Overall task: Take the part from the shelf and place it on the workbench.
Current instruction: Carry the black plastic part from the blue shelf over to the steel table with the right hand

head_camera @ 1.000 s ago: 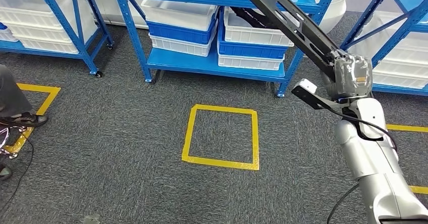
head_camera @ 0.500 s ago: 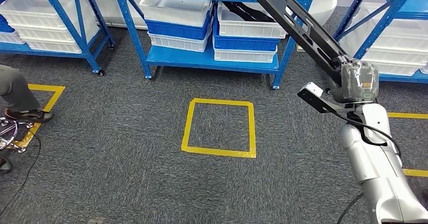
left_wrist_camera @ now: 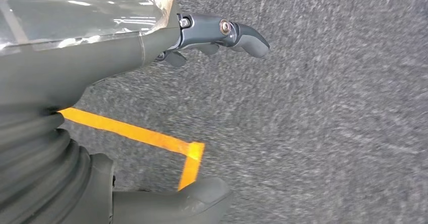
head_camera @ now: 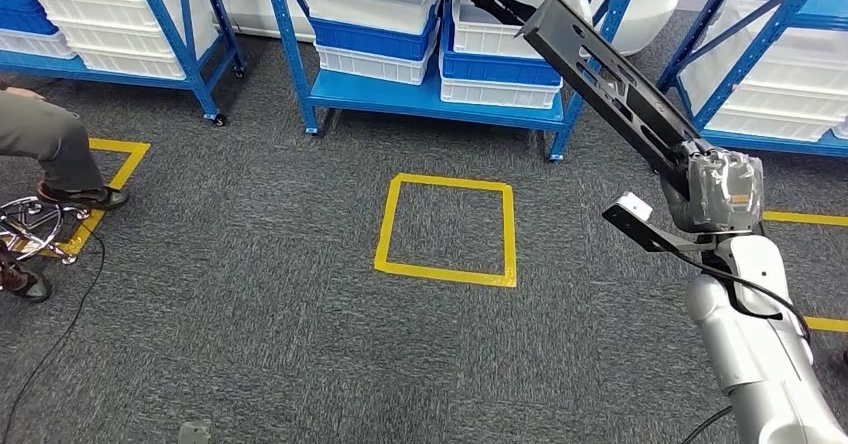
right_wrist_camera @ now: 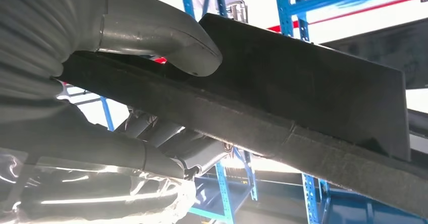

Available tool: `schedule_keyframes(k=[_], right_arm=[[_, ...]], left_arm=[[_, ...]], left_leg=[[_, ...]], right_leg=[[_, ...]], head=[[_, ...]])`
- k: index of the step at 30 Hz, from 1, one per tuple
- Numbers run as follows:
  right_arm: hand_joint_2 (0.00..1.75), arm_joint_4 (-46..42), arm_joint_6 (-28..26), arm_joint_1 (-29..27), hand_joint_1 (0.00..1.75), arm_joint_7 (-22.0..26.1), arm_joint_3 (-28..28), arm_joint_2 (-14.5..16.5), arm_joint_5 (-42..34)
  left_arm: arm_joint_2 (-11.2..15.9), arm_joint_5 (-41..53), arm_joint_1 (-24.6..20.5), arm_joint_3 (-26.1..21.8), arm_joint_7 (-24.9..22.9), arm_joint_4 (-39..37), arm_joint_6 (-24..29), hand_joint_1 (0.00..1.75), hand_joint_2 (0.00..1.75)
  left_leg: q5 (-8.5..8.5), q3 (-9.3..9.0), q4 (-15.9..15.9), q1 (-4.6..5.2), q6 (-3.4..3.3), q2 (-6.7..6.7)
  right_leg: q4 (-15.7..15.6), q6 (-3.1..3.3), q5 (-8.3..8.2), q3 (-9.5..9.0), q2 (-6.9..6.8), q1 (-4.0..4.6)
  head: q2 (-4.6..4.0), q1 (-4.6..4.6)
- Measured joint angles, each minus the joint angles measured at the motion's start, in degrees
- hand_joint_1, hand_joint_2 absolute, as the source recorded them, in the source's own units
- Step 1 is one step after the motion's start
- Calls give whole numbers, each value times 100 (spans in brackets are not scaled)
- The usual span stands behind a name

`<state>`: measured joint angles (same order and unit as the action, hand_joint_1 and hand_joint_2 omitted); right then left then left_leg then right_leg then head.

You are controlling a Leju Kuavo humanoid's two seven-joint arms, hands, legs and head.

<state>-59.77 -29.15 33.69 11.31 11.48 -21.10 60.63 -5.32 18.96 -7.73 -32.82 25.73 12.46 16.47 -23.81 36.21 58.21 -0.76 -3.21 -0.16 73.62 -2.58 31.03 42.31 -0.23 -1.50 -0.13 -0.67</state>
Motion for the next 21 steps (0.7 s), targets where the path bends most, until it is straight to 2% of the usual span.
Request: schedule_keyframes(k=[1, 2, 3, 4, 5, 6, 7, 8, 9, 10, 11, 13, 14, 15, 16, 17, 18, 19, 20, 21], right_arm=[[175, -20, 3, -33, 162, 12, -8, 7, 5], [175, -45, 7, -62, 162, 20, -13, 19, 12], [175, -73, 11, -82, 162, 31, -14, 36, 18], [175, -109, 16, -89, 162, 41, -14, 54, 27], [175, -147, 20, -90, 162, 49, -17, 70, 35], [175, -178, 25, -88, 162, 58, -21, 86, 43], [175, -203, 38, -84, 162, 66, -23, 100, 51], [175, -212, 60, -84, 162, 74, -25, 112, 55], [175, -211, 100, -78, 162, 84, -23, 129, 61], [175, -210, 156, -66, 162, 96, -20, 149, 64], [175, -209, 218, -41, 162, 113, -15, 174, 60], [175, -204, 336, 44, 162, 161, -6, 238, 22], [175, -197, 382, 92, 162, 187, -1, 268, -8], [175, -185, 419, 136, 162, 211, 4, 293, -39], [175, -171, 444, 172, 162, 231, 10, 311, -64], [175, -156, 462, 200, 162, 250, 16, 323, -84], [175, -144, 471, 225, 162, 269, 22, 333, -96], [175, -136, 475, 244, 162, 286, 28, 343, -102], [175, -128, 480, 266, 162, 300, 33, 354, -105], [175, -121, 487, 296, 162, 308, 39, 367, -108]], left_arm=[[1, 16, -10, 15, -4, 0, -1, 0, 175], [1, 28, -19, 26, -7, 0, -2, 0, 175], [3, 32, -28, 33, -7, 1, -4, 0, 175], [8, 33, -37, 38, -6, 4, -5, 0, 175], [13, 34, -45, 42, -4, 8, -5, 0, 175], [19, 35, -54, 44, -1, 11, -5, 0, 175], [27, 35, -60, 45, 4, 14, -5, 0, 175], [33, 34, -60, 46, 8, 13, -4, 0, 175], [42, 33, -58, 45, 13, 11, -3, 0, 175], [48, 32, -49, 44, 16, 10, -3, 0, 175], [48, 32, -40, 43, 19, 9, -3, 0, 175], [48, 32, -30, 43, 20, 7, -3, 0, 175], [47, 32, -29, 43, 20, 7, -2, 0, 175], [48, 32, -29, 43, 21, 7, -2, 0, 175], [47, 31, -29, 43, 23, 7, -2, 0, 175], [46, 28, -29, 42, 26, 7, -2, 0, 175], [47, 22, -31, 40, 31, 8, -2, 0, 175], [50, 13, -32, 38, 38, 10, -2, 0, 175], [55, -1, -36, 36, 48, 13, -1, 0, 175], [59, -15, -39, 33, 60, 15, -1, 0, 175]], left_leg=[[91, 117, 3, -1, 15, -6], [179, 230, 5, -6, 37, -12], [266, 328, 11, -9, 66, -18], [346, 412, 16, -4, 102, -21], [424, 468, 20, 4, 143, -26], [503, 493, 7, 15, 182, -30], [580, 505, -21, 23, 218, -32], [653, 510, -49, 21, 251, -35], [651, 529, -57, 8, 281, -28], [514, 565, 10, -6, 308, -21], [246, 620, 189, -20, 331, -14], [-444, 761, 879, -34, 365, 6], [-654, 812, 1265, -35, 378, 14], [-708, 812, 1557, -35, 383, 19], [-634, 733, 1677, -35, 379, 20], [-504, 565, 1609, -35, 364, 20], [-402, 297, 1361, -35, 335, 25], [-400, -41, 984, -25, 302, 32], [-466, -348, 582, -13, 269, 38], [-547, -564, 269, 8, 238, 41]], right_leg=[[140, -77, -90, -88, 6, -3], [89, -150, -234, -266, 8, -11], [-160, -195, -321, -548, 7, -22], [-604, -195, -270, -927, 8, -12], [-1062, -149, -138, -1259, 15, 10], [-1426, -89, 8, -1488, 21, 36], [-1641, -25, 108, -1594, 27, 75], [-1675, 37, 98, -1554, 28, 79], [-1654, 86, 39, -1501, 15, 57], [-1643, 152, -29, -1451, 5, 39], [-1642, 219, -114, -1389, -4, 15], [-1629, 311, -292, -1222, -7, 36], [-1619, 330, -377, -1122, -4, 58], [-1607, 332, -453, -1014, -3, 77], [-1593, 327, -521, -912, -3, 92], [-1578, 317, -584, -814, -3, 104], [-1564, 303, -645, -731, -4, 112], [-1553, 281, -697, -664, -6, 125], [-1547, 255, -750, -617, -12, 135], [-1550, 221, -811, -583, -21, 138]], head=[[0, 2], [0, 0], [0, 0], [0, 2], [0, -7], [0, -18], [0, -28], [0, -40], [0, -47], [0, -51], [0, -64], [0, -82], [0, -87], [0, -86], [0, -87], [0, -86], [0, -88], [0, -88], [0, -84], [0, -84]])
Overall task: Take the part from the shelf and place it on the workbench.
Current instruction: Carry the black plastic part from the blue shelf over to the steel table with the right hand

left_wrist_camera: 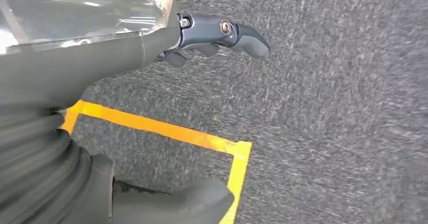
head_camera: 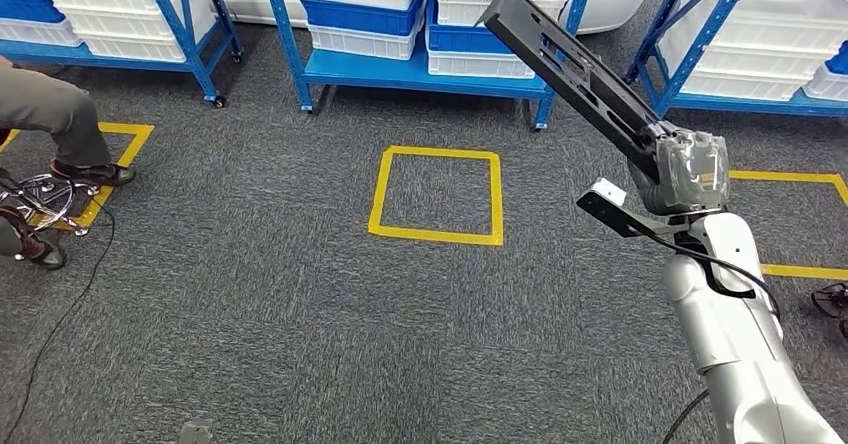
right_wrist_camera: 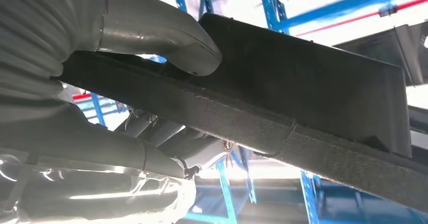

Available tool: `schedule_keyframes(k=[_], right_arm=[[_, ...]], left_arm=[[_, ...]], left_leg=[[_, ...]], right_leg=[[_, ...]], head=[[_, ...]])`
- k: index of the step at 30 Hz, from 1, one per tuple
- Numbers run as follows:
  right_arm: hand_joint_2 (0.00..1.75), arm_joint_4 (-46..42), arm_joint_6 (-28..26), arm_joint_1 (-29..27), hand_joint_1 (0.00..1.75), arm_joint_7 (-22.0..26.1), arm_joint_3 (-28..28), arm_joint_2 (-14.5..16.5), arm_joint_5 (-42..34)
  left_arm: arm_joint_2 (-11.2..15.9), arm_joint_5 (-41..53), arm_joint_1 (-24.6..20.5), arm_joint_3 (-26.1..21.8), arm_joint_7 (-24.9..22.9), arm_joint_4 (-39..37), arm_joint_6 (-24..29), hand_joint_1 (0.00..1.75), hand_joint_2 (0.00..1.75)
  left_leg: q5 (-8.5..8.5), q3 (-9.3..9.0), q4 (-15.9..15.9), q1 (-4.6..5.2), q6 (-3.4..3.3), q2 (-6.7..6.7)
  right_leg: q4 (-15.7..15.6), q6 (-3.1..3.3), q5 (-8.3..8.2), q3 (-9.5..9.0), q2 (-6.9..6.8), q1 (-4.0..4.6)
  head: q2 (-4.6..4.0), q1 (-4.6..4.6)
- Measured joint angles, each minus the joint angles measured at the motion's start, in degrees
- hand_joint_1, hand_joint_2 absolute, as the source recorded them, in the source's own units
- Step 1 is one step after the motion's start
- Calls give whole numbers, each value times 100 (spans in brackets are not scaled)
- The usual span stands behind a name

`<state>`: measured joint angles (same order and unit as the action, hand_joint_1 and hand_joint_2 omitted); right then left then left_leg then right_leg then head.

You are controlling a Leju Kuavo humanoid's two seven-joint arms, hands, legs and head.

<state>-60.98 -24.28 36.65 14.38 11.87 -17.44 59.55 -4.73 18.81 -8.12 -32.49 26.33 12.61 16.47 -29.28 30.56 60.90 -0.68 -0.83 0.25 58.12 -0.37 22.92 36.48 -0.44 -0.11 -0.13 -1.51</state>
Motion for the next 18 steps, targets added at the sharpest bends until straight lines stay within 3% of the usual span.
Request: schedule_keyframes(k=[1, 3, 4, 6, 8, 9, 10, 11, 13, 15, 16, 18], right_arm=[[175, 10, 10, 30, 162, 3, 5, 17, -7], [175, 39, 38, 78, 162, 20, 21, 49, -20], [175, 58, 49, 90, 162, 38, 32, 61, -11], [175, 103, 54, 126, 162, 75, 75, 73, 60], [175, 149, 46, 167, 162, 98, 141, 91, 160], [175, 169, 39, 179, 162, 103, 176, 103, 198], [175, 186, 31, 184, 162, 105, 209, 116, 219], [175, 199, 20, 188, 162, 105, 238, 130, 233], [175, 205, -6, 202, 162, 102, 273, 150, 248], [175, 205, -46, 208, 162, 86, 287, 154, 277], [175, 206, -67, 203, 162, 73, 294, 155, 299], [175, 208, -101, 174, 162, 43, 313, 168, 355]], left_arm=[[3, -12, -1, -1, 13, 2, 1, 0, 175], [-3, -31, 4, -3, 46, 1, 5, 0, 175], [-7, -37, 9, -3, 65, 1, 13, 0, 175], [-14, -45, 21, -5, 92, 0, 41, 0, 175], [-11, -47, 47, -9, 101, -1, 67, 0, 175], [-13, -47, 68, -11, 101, -2, 73, 0, 175], [-17, -47, 91, -13, 102, -4, 76, 0, 175], [-23, -47, 114, -16, 102, -7, 77, 0, 175], [-33, -47, 144, -22, 99, -11, 77, 0, 175], [-33, -43, 150, -28, 92, -13, 84, 0, 175], [-31, -40, 156, -31, 87, -13, 88, 0, 175], [-22, -36, 190, -37, 75, -13, 95, 0, 175]], left_leg=[[-56, -102, -195, 29, -33, -3], [23, -61, -314, 53, -121, -22], [93, -20, -346, 51, -171, -31], [252, 102, -387, 32, -240, -38], [392, 276, -387, 31, -255, -19], [461, 367, -383, 29, -244, -8], [531, 463, -379, 24, -228, 8], [603, 558, -374, 16, -205, 35], [732, 725, -355, 11, -138, 110], [845, 831, -338, 27, -59, 198], [900, 862, -343, 38, -25, 247], [975, 899, -357, 32, 29, 308]], right_leg=[[-14, -39, -56, 30, -9, -3], [-32, -111, -142, 82, -19, -8], [14, -121, -84, 134, -13, -12], [412, -74, 302, 310, 2, -34], [1097, -44, 742, 499, 13, -61], [1386, -76, 817, 534, 13, -75], [1526, -139, 769, 492, 14, -90], [1507, -212, 654, 367, 21, -105], [911, -290, 506, -176, 138, -142], [187, -249, 650, -679, 307, -142], [-17, -213, 732, -800, 349, -126], [-77, -143, 730, -786, 262, -145]], head=[[0, 0], [0, -3], [0, 1], [0, 19], [0, 35], [0, 35], [0, 36], [0, 37], [0, 38], [0, 30], [0, 26], [0, 20]])
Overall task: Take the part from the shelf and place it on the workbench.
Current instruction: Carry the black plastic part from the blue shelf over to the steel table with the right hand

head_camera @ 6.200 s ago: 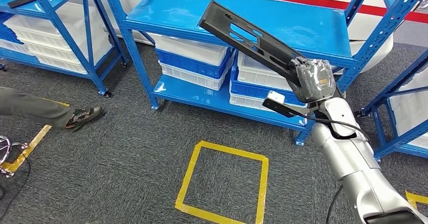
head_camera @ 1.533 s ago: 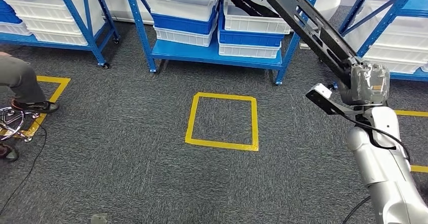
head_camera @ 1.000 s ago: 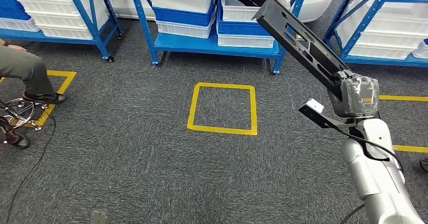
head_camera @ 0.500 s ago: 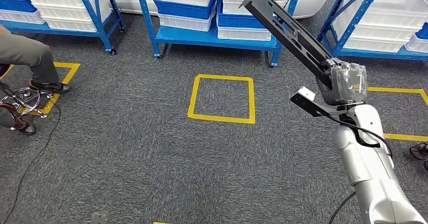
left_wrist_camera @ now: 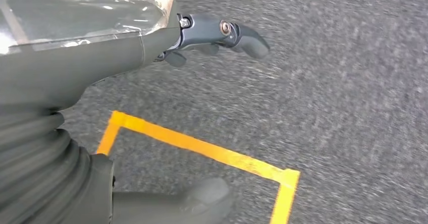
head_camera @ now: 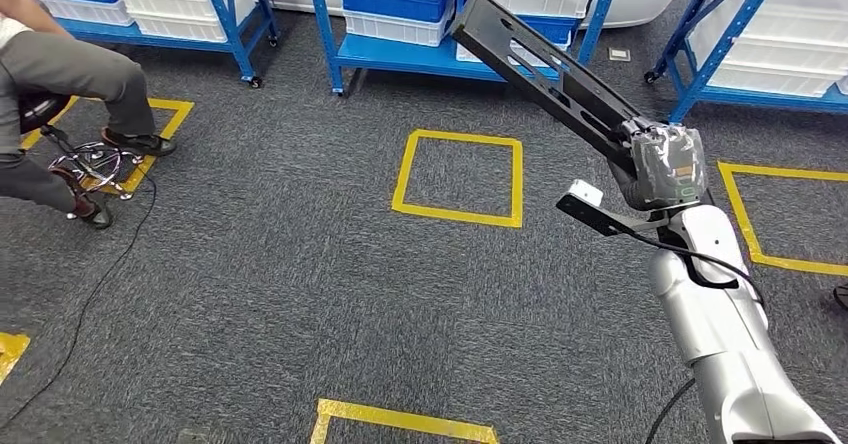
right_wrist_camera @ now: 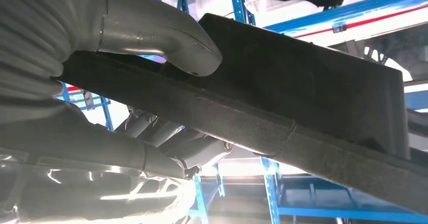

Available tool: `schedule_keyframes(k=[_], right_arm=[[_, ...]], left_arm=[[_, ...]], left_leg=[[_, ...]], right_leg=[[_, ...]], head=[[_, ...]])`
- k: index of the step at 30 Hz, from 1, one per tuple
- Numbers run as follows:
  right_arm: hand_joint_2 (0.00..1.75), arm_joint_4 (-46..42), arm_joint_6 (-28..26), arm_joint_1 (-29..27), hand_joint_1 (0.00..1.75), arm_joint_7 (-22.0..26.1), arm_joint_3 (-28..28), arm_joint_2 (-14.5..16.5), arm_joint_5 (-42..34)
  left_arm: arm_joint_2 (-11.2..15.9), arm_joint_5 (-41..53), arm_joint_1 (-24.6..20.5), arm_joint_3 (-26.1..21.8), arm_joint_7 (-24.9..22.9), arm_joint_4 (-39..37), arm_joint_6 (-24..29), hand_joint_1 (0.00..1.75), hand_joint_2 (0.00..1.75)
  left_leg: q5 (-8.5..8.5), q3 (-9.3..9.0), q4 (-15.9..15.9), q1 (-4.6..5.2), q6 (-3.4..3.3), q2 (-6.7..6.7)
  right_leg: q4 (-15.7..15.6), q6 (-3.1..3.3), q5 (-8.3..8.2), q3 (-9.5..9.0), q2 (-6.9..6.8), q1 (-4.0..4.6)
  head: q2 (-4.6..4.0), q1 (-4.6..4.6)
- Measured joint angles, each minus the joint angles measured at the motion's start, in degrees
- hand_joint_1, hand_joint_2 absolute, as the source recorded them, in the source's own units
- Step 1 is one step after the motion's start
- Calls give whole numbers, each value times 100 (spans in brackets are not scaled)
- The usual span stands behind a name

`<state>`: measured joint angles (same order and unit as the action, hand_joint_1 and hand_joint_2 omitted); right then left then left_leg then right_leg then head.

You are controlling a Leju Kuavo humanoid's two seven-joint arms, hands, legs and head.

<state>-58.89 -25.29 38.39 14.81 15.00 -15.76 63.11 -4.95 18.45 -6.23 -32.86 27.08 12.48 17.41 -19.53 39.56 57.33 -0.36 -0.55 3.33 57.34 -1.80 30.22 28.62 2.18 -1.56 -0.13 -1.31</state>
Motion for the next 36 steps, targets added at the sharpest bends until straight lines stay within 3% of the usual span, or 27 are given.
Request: schedule_keyframes(k=[2, 4, 6, 7, 8, 11, 13, 15, 17, 19, 20, 22, 23, 25, 26, 28, 30, 31, 33, 34, 36], right_arm=[[175, 0, -19, -20, 162, -25, 18, 21, 54], [175, -1, -30, -22, 162, -52, 31, 32, 108], [175, -1, -33, -36, 162, -74, 43, 36, 145], [175, -1, -33, -47, 162, -79, 50, 38, 154], [175, -1, -33, -56, 162, -81, 57, 41, 158], [175, -8, -35, -61, 162, -83, 76, 51, 161], [175, -13, -37, -58, 162, -85, 86, 56, 160], [175, -15, -38, -56, 162, -86, 94, 63, 160], [175, -19, -40, -55, 162, -85, 99, 66, 161], [175, -17, -44, -69, 162, -90, 100, 47, 161], [175, -14, -46, -88, 162, -97, 100, 33, 161], [175, -10, -46, -140, 162, -114, 100, 18, 167], [175, -11, -46, -159, 162, -118, 100, 16, 173], [175, -18, -46, -166, 162, -127, 98, 13, 192], [175, -23, -45, -158, 162, -133, 98, 13, 207], [175, -37, -44, -144, 162, -143, 95, 7, 232], [175, -45, -44, -145, 162, -145, 95, 8, 249], [175, -45, -44, -145, 162, -146, 95, 15, 258], [175, -48, -46, -135, 162, -147, 93, 28, 269], [175, -50, -48, -130, 162, -147, 89, 27, 272], [175, -51, -52, -134, 162, -148, 80, 15, 275]], left_arm=[[4, 2, 38, -3, -11, 0, -2, 0, 175], [-1, 9, 40, -2, -15, 0, -3, 0, 175], [-5, 15, 36, -2, -15, -1, -5, 0, 175], [-7, 17, 39, -2, -16, -1, -5, 0, 175], [-7, 16, 42, -2, -18, -1, -6, 0, 175], [-1, 15, 27, -2, -18, 0, -6, 0, 175], [3, 17, 18, -1, -18, 0, -6, 0, 175], [3, 19, 21, 1, -18, -1, -6, 0, 175], [-6, 18, 16, 1, -18, -1, -6, 0, 175], [-13, 17, 1, 1, -17, 0, -11, 0, 175], [-12, 18, -3, 1, -18, 0, -16, 0, 175], [-17, 22, 3, 1, -26, -1, -29, 0, 175], [-22, 26, 7, 1, -34, -2, -33, 0, 175], [-29, 31, 8, 1, -49, -2, -38, 0, 175], [-28, 33, 6, 0, -56, -2, -37, 0, 175], [-21, 33, 10, -2, -65, -2, -33, 0, 175], [-16, 33, 27, -6, -69, -2, -28, 0, 175], [-15, 33, 38, -10, -71, -2, -25, 0, 175], [-13, 44, 43, -18, -74, -3, -22, 0, 175], [-14, 54, 39, -20, -76, -3, -21, 0, 175], [-15, 84, 25, -20, -89, -3, -31, 0, 175]], left_leg=[[-220, 106, 220, -23, 45, -108], [-704, 359, 901, -34, 88, -255], [-1008, 596, 1632, -43, 122, -292], [-1011, 591, 1756, -47, 129, -306], [-927, 476, 1657, -51, 128, -326], [-582, -260, 586, -24, 53, -586], [-536, -470, 198, 18, -2, -706], [-522, -450, 111, 19, -64, -625], [-465, -451, 30, -2, -158, -513], [-420, -438, -9, -13, -223, -389], [-409, -423, -8, -14, -235, -320], [-393, -405, -3, -14, -229, -171], [-385, -401, 4, -16, -219, -101], [-377, -387, 38, -23, -189, 31], [-372, -361, 63, -17, -159, 96], [-348, -291, 96, -4, -87, 194], [-300, -232, 89, -4, -22, 269], [-307, -201, 109, -11, 7, 237], [-504, -61, 406, -20, 51, -1], [-667, 56, 675, -25, 72, -151], [-985, 358, 1356, -35, 100, -287]], right_leg=[[-2, 119, -65, 25, -108, -33], [-1, 217, -119, 67, -224, -6], [2, 249, -148, 110, -347, 25], [4, 253, -157, 123, -407, 34], [5, 252, -163, 128, -461, 38], [12, 227, -158, 127, -613, 78], [18, 186, -156, 136, -716, 129], [22, 129, -147, 158, -792, 157], [216, 102, -15, 263, -632, 146], [847, 132, 269, 565, -370, 109], [1234, 140, 400, 758, -301, 96], [1606, 83, 447, 960, -256, 72], [1468, 27, 340, 905, -245, 55], [747, -88, 25, 574, -146, -8], [420, -111, -89, 420, -71, -19], [128, -80, -173, 306, 16, -14], [143, -18, -207, 335, -66, -1], [146, 15, -227, 343, -112, -11], [137, 79, -254, 343, -200, -18], [134, 109, -262, 343, -244, -5], [135, 146, -261, 345, -338, 28]], head=[[0, -5], [0, -6], [0, -3], [0, -4], [0, -4], [0, -4], [0, 5], [0, 12], [0, 17], [0, 27], [0, 29], [0, 32], [0, 31], [0, 33], [0, 33], [0, 27], [0, 15], [0, 10], [0, -10], [0, -19], [0, -28]])
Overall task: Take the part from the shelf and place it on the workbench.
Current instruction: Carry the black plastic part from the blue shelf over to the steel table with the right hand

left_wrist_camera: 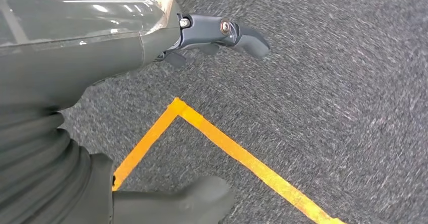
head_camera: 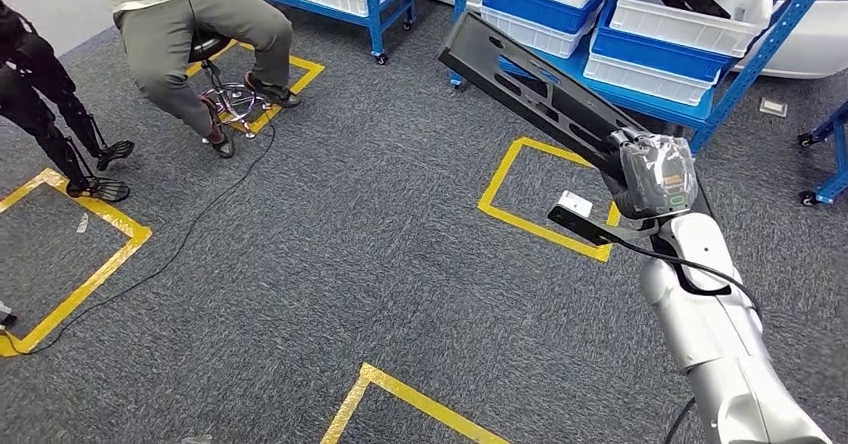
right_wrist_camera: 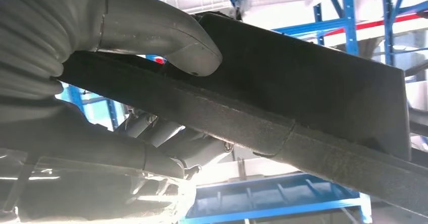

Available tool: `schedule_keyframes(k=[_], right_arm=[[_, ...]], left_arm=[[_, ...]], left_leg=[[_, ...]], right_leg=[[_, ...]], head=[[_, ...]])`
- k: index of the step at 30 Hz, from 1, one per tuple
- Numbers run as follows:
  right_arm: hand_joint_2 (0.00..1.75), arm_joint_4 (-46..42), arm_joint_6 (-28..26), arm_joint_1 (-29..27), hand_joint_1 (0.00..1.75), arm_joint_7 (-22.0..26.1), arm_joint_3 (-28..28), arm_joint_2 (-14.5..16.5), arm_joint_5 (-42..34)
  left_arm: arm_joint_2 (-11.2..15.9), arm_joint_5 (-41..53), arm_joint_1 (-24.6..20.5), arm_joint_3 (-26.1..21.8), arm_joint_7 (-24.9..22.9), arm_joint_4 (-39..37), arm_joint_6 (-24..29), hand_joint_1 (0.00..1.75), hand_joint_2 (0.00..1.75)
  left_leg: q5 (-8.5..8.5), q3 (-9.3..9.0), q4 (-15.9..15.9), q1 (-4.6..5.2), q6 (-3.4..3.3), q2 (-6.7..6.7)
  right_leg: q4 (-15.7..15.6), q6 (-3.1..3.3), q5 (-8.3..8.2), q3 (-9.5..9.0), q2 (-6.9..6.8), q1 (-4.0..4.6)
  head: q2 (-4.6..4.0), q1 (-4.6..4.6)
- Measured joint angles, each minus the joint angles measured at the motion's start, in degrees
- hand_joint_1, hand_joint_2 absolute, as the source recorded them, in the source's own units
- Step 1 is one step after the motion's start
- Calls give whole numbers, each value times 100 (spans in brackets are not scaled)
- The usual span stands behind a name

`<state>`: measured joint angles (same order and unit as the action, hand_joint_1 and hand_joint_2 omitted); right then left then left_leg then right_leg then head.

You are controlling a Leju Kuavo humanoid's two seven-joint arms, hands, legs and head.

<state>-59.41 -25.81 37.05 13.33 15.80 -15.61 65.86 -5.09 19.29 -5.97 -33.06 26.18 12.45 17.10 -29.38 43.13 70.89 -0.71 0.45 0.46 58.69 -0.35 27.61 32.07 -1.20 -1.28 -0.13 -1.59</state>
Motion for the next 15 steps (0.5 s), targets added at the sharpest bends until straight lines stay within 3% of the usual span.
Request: schedule_keyframes(k=[2, 3, 4, 7, 8, 10, 12, 15], right_arm=[[175, -1, -3, -14, 162, 0, -8, -9, 7], [175, -3, -4, -20, 162, 0, -10, -10, 13], [175, -9, -4, -22, 162, 1, -13, -7, 25], [175, -38, -5, -7, 162, 5, -15, 8, 78], [175, -43, -6, 0, 162, 5, -14, 14, 95], [175, -44, -10, 21, 162, 5, -13, 43, 124], [175, -44, -13, 45, 162, 9, -11, 78, 143], [175, -35, -16, 59, 162, 11, -13, 86, 154]], left_arm=[[-3, 42, -2, 1, -88, -1, -39, 0, 175], [-4, 73, -3, 1, -181, -1, -81, 0, 175], [-3, 112, -6, 4, -302, -1, -131, 0, 175], [5, 226, -33, 29, -759, -3, -319, 0, 175], [6, 261, -40, 40, -928, -5, -378, 0, 175], [9, 352, -33, 73, -1301, -19, -497, 0, 175], [10, 444, -9, 128, -1570, -37, -590, 0, 175], [16, 524, -6, 200, -1757, -48, -655, 0, 175]], left_leg=[[-78, 156, 359, -2, 4, -23], [-1, 112, 295, -1, -4, -32], [148, -39, 25, 3, -25, -63], [493, -584, -989, 70, -127, -356], [511, -642, -1124, 97, -154, -403], [534, -638, -1181, 119, -207, -296], [588, -660, -1245, 107, -280, -180], [650, -657, -1292, 74, -363, 15]], right_leg=[[0, 5, 4, 0, -99, 18], [0, 7, 6, -2, -149, 25], [0, 8, 8, -4, -199, 30], [6, -11, 24, 0, -336, 91], [3, -23, 30, 1, -387, 115], [-14, -56, 41, -8, -502, 149], [106, -83, 134, 40, -390, 142], [1024, -40, 546, 459, 8, 103]], head=[[0, -2], [0, -2], [0, -3], [0, 2], [0, 8], [0, 23], [0, 23], [0, 43]])
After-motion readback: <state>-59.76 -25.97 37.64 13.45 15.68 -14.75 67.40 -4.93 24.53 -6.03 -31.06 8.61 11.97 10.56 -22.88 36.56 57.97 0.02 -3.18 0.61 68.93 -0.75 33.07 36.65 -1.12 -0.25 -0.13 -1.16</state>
